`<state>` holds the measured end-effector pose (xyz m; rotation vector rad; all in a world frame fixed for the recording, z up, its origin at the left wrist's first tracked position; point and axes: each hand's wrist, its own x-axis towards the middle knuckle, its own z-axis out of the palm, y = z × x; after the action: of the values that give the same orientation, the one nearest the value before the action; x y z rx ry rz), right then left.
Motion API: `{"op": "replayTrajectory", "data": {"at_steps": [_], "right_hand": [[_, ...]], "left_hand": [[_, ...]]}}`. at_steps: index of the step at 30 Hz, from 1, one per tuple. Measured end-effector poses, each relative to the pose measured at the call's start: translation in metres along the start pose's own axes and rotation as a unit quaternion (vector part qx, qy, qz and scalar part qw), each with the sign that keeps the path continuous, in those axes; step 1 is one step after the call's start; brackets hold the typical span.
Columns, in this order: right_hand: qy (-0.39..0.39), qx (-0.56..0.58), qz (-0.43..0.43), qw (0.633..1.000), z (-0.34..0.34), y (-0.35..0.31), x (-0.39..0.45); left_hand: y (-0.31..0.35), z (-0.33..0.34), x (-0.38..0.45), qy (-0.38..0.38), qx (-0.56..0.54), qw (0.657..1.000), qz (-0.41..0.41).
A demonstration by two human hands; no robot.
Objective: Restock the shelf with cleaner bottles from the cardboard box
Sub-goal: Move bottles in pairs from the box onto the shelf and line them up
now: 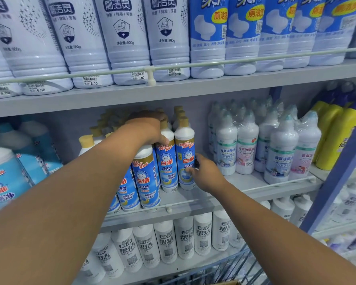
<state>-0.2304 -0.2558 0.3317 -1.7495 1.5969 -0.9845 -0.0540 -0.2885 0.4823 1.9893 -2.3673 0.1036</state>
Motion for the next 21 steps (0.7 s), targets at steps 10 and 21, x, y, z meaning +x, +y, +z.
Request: {"op": "replayTrajectory", "data": {"at_steps": [10, 21], "right_hand": [[0.003, 0.008, 0.009, 1.0, 0.002, 0.001, 0.005], [-0.022, -0.073, 0.046, 0.996, -0.01, 0.005, -0.015]], "left_hand": [[-0.003, 0.005, 0.01, -0.025, -0.039, 0.999, -0.027], [0.003, 0.003, -0.036, 0.091, 0.025, 0.995, -0.011]]}}
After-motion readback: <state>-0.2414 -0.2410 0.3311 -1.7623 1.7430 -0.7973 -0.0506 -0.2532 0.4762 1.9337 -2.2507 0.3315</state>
